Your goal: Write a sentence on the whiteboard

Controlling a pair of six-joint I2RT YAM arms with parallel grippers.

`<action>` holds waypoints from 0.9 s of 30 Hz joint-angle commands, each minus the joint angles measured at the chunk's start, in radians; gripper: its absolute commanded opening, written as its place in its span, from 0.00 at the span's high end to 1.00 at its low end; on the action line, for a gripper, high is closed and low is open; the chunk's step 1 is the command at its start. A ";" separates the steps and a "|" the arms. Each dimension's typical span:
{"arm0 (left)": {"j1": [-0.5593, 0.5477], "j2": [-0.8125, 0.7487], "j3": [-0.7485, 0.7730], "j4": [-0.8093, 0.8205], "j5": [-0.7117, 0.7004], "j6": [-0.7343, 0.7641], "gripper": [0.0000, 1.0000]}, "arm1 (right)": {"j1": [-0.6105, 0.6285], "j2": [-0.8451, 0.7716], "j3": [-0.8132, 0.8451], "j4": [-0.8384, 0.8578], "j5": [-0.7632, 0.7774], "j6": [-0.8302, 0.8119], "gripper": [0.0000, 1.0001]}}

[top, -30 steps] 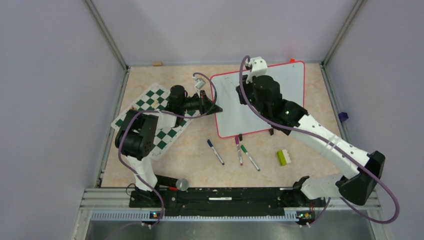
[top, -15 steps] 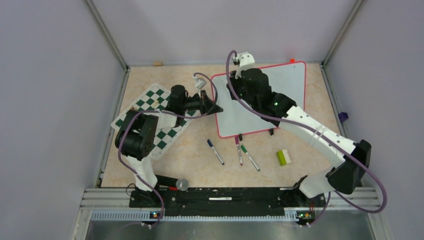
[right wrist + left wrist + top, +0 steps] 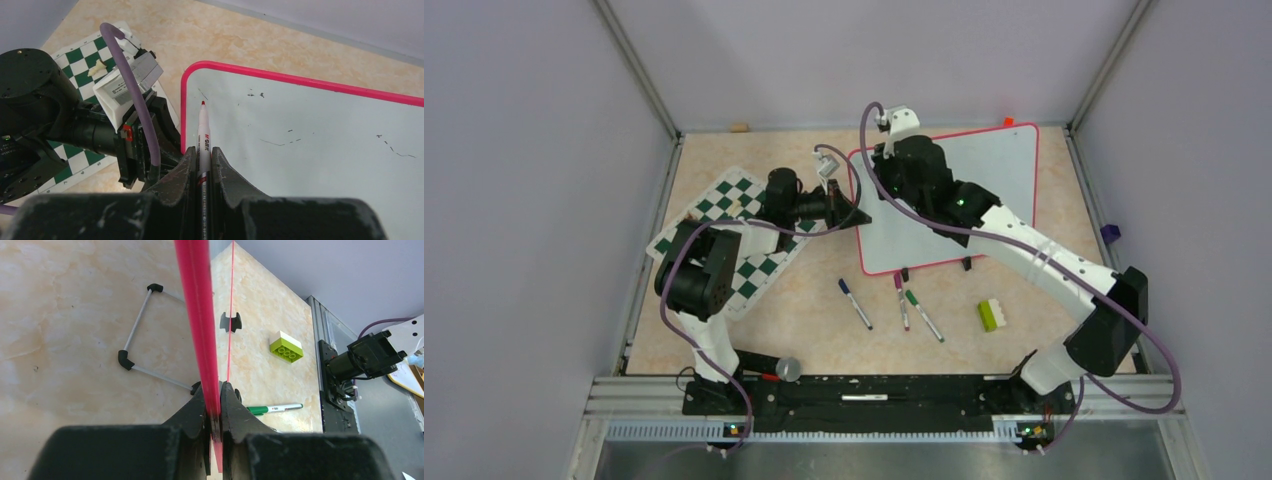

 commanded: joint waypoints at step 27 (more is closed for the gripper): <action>-0.018 0.053 0.019 -0.107 -0.002 0.170 1.00 | -0.012 0.048 0.079 0.062 0.068 -0.027 1.00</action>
